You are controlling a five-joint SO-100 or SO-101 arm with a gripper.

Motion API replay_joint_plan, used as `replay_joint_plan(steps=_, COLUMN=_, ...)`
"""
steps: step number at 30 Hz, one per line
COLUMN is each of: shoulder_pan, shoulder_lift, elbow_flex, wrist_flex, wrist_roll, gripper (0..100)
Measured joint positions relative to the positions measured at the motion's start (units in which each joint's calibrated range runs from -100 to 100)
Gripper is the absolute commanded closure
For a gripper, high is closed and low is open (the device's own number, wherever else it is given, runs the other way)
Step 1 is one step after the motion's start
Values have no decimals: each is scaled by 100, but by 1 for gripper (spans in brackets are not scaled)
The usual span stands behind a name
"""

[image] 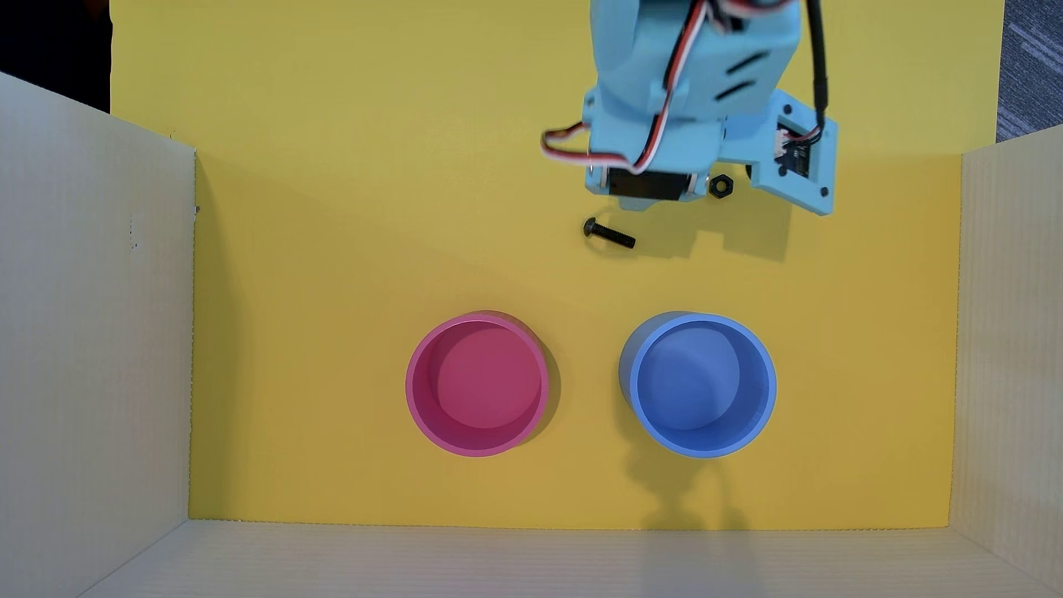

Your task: Pick up the bolt and place it in the pink box

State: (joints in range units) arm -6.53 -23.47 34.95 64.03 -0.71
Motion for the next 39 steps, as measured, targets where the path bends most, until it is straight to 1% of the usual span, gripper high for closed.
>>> replay_joint_plan(steps=1, shoulder_pan=44, shoulder_lift=76, elbow_flex=0, wrist_flex=0, wrist_roll=15, gripper=95)
replay_joint_plan(steps=5, shoulder_pan=117, shoulder_lift=356, elbow_flex=0, wrist_flex=0, wrist_roll=34, gripper=81)
replay_joint_plan(steps=7, shoulder_pan=190, shoulder_lift=458, elbow_flex=0, wrist_flex=0, wrist_roll=34, gripper=77)
replay_joint_plan(steps=12, shoulder_pan=211, shoulder_lift=661, elbow_flex=0, wrist_flex=-317, wrist_roll=59, gripper=80)
replay_joint_plan(steps=16, shoulder_pan=211, shoulder_lift=907, elbow_flex=36, wrist_flex=-771, wrist_roll=68, gripper=79)
replay_joint_plan(steps=21, shoulder_pan=211, shoulder_lift=1347, elbow_flex=36, wrist_flex=-1096, wrist_roll=59, gripper=80)
replay_joint_plan(steps=30, shoulder_pan=182, shoulder_lift=1644, elbow_flex=27, wrist_flex=-1173, wrist_roll=-156, gripper=80)
replay_joint_plan(steps=39, shoulder_pan=182, shoulder_lift=1720, elbow_flex=-45, wrist_flex=-1156, wrist_roll=-176, gripper=79)
